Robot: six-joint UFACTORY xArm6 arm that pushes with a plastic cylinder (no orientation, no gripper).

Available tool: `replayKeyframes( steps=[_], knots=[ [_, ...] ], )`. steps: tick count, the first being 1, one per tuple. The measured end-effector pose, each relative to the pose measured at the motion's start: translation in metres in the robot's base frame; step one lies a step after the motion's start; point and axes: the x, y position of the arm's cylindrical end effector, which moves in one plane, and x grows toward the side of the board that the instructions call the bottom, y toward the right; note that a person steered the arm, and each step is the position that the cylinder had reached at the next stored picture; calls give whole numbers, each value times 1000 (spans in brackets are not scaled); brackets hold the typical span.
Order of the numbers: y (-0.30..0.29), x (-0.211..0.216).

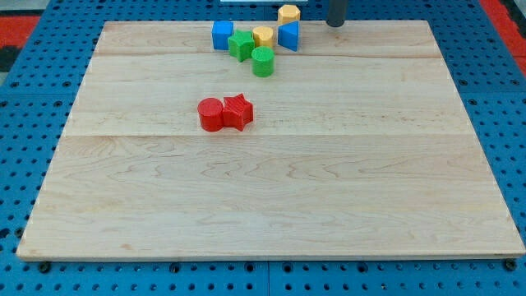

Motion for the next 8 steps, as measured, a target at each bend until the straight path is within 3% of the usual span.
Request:
replayKeyframes(
  steps=[5, 8],
  knots=[
    [-8, -1],
    [-50, -1]
  ],
)
